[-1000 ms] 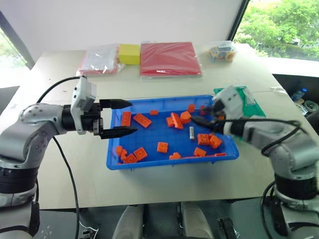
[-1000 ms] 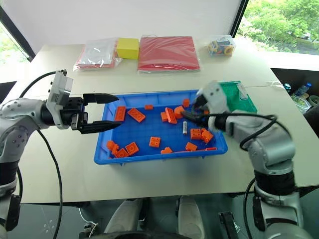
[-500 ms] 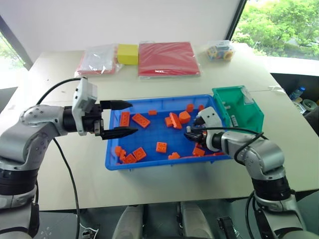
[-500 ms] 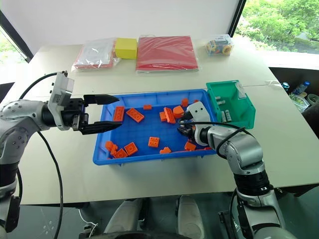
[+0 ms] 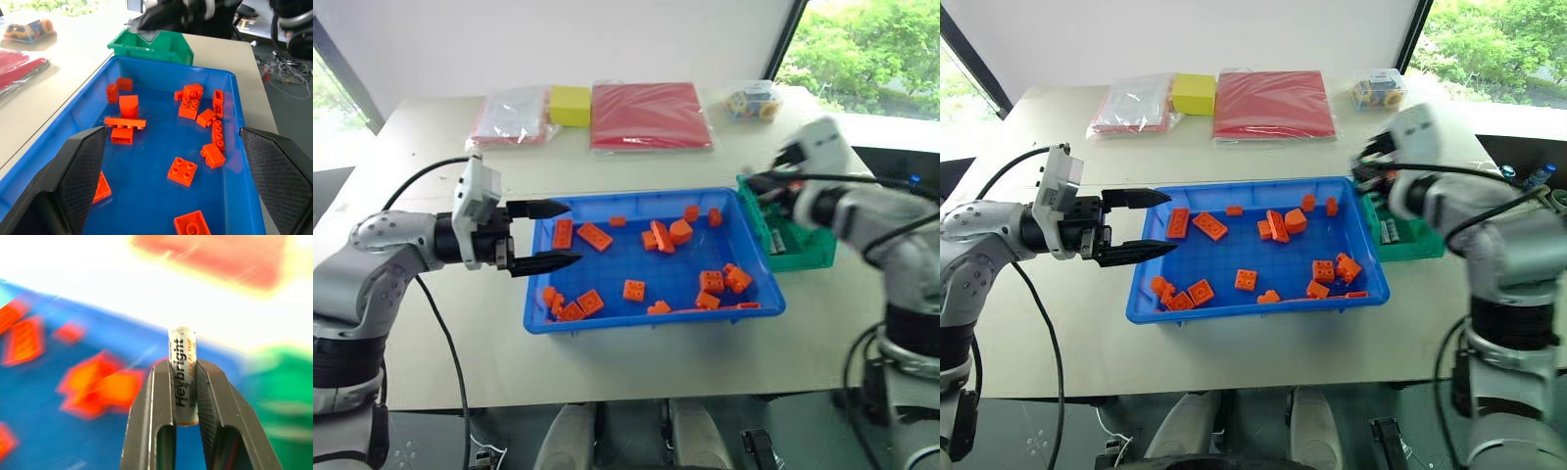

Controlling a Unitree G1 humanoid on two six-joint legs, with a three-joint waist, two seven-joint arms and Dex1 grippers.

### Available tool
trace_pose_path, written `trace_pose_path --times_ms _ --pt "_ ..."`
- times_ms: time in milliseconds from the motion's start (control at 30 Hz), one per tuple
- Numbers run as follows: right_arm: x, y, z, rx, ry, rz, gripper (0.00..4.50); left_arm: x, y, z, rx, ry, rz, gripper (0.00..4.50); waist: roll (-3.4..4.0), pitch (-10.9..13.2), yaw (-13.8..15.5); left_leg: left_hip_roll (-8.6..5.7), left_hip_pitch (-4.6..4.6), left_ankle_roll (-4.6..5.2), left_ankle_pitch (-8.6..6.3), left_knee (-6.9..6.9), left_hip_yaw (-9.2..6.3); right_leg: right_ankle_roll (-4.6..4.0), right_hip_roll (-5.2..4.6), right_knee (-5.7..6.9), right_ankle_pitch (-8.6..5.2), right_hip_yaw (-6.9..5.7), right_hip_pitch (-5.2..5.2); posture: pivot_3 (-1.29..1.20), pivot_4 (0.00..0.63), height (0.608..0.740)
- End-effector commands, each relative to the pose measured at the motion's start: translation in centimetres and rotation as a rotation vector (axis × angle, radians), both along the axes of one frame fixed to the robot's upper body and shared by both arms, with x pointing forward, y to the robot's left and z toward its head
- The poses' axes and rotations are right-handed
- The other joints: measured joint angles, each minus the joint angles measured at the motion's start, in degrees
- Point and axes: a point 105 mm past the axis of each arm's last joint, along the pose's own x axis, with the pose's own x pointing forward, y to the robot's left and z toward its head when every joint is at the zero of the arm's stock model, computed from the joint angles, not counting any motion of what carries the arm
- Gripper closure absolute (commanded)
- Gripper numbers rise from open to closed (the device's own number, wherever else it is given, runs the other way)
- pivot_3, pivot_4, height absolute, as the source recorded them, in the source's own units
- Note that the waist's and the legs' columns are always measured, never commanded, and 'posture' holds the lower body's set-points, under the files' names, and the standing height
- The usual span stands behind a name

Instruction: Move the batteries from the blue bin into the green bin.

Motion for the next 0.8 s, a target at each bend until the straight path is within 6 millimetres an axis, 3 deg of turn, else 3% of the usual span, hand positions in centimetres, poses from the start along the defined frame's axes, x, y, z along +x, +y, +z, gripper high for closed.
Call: trace_pose_path --times_ms 33,167,300,400,467,667,800 --pt "-0.2 -0.8 -2.2 0.010 0.055 0.013 3.93 0.0 -0.4 1.0 -0.014 -0.056 -0.018 0.00 0.00 0.0 -0.3 0.00 0.01 0.00 0.00 0.01 0.04 0.00 -0.02 0.01 0.00 0.03 0.02 0.00 0.150 0.736" --pt "0.0 -0.4 -3.8 -0.059 0.032 0.040 1.99 0.2 -0.7 1.1 -0.020 -0.060 -0.033 0.00 0.06 0.0 -0.7 0.06 0.06 0.01 0.00 0.01 0.11 0.00 0.00 0.08 0.00 0.06 -0.02 0.00 0.150 0.736" --pt "-0.6 -0.8 -2.5 -0.086 -0.067 0.079 1.99 0.2 -0.6 1.3 -0.021 -0.061 -0.035 0.00 0.07 0.0 -0.4 0.03 0.04 0.01 0.00 0.04 0.12 0.01 -0.01 0.08 0.01 0.06 -0.02 0.00 0.150 0.736" --pt "-2.9 -0.3 -1.1 -0.072 -0.119 0.216 1.99 0.2 -0.2 1.3 -0.016 -0.058 -0.028 0.00 0.06 0.0 0.2 0.01 0.00 0.01 0.00 0.06 0.05 0.01 -0.01 0.06 0.01 0.05 0.01 0.00 0.150 0.736" --pt "-5.5 -1.0 -0.7 -0.125 -0.117 0.323 1.99 0.2 0.4 1.3 -0.007 -0.054 -0.013 0.00 0.06 0.0 0.3 0.00 -0.02 0.02 0.00 0.07 0.04 0.01 -0.01 0.03 0.01 0.04 0.02 0.00 0.150 0.736" --pt "-11.5 -4.7 -1.9 -0.195 0.046 0.449 1.99 -0.1 2.6 1.5 0.021 -0.028 0.020 0.00 0.02 0.0 0.6 0.04 0.29 0.10 -0.06 0.05 0.08 0.03 0.00 -0.09 0.00 0.02 0.37 0.00 0.150 0.736" --pt "-13.1 -6.7 -2.5 -0.190 0.073 0.430 1.99 -0.3 3.9 1.4 0.047 -0.016 0.045 0.00 0.02 0.1 0.3 0.14 0.95 0.31 -0.22 -0.04 0.16 -0.15 0.00 -0.36 -0.16 0.03 1.02 0.00 0.150 0.736"
